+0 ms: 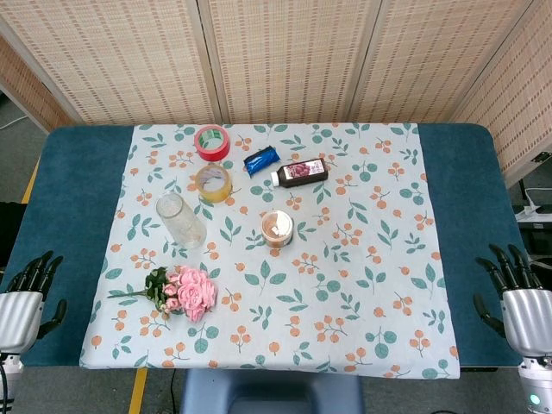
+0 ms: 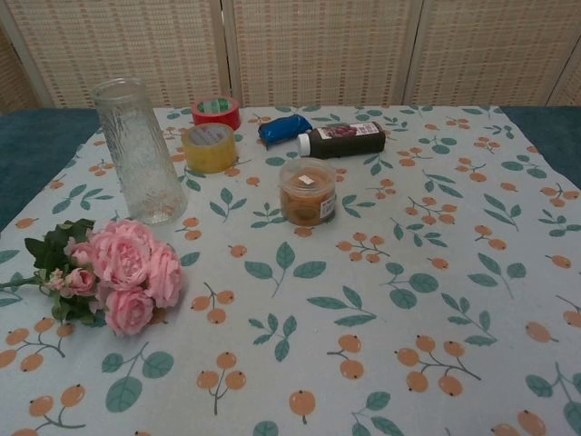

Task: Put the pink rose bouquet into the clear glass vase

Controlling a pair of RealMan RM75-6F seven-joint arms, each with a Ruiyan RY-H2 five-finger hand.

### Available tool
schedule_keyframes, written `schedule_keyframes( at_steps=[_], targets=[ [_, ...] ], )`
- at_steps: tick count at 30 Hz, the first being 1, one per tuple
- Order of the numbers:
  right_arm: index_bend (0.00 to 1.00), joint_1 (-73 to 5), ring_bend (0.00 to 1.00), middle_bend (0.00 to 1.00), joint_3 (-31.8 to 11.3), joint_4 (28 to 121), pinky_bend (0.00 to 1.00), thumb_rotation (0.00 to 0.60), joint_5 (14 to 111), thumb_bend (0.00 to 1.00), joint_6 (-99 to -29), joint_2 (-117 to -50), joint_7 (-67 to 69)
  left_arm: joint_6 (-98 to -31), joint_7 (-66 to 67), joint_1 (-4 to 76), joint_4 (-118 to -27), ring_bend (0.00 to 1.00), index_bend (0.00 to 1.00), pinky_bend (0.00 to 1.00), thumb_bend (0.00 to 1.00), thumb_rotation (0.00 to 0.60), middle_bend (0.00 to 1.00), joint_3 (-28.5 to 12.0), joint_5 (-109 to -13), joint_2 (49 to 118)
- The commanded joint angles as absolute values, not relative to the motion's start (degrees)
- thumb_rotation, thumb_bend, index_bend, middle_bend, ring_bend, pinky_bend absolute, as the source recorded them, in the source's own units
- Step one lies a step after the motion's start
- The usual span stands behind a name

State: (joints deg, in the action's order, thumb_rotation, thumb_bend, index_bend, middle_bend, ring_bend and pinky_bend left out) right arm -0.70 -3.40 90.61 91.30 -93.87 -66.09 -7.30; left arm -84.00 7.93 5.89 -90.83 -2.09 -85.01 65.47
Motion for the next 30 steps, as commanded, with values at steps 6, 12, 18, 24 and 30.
schedule_keyframes(
  at_steps=[6,12,18,24,30],
  targets=[
    [0.24,-0.93,0.01,0.10,-3.16,90.98,0.33,0.600,91.33,0.32,-92.91,-65.75,-7.08,-83.55,8.90,6.09,-91.09,0.08,0.02,0.21,0.45,0.600,0.02,-2.09,-84.68,65.63],
    [0.24,-1.15,0.01,0.10,-3.05,91.19,0.34,0.600,90.78,0.32,-91.77,-65.97,-7.75,-84.50,7.66,7.04,-87.82,0.51,0.00,0.50,0.42,0.600,0.43,-2.69,-86.72,67.39],
    [0.24,-1.45,0.01,0.10,-2.82,91.34,0.34,0.600,90.93,0.32,-90.89,-65.46,-7.30,-84.55,7.92,9.69,-83.90,0.97,0.00,0.99,0.36,0.600,0.92,-2.25,-92.33,67.07],
    [0.24,-1.71,0.01,0.10,-2.68,91.90,0.34,0.600,90.21,0.32,-89.60,-65.08,-7.71,-78.96,14.33,13.06,-87.35,1.00,0.01,1.00,0.31,0.600,1.00,-0.89,-94.75,65.03],
    [0.24,-1.87,0.01,0.10,-2.44,92.11,0.34,0.600,90.23,0.32,-88.94,-64.65,-7.41,-68.03,19.38,17.10,-94.00,1.00,0.05,1.00,0.29,0.600,1.00,1.17,-93.03,62.58]
  ],
)
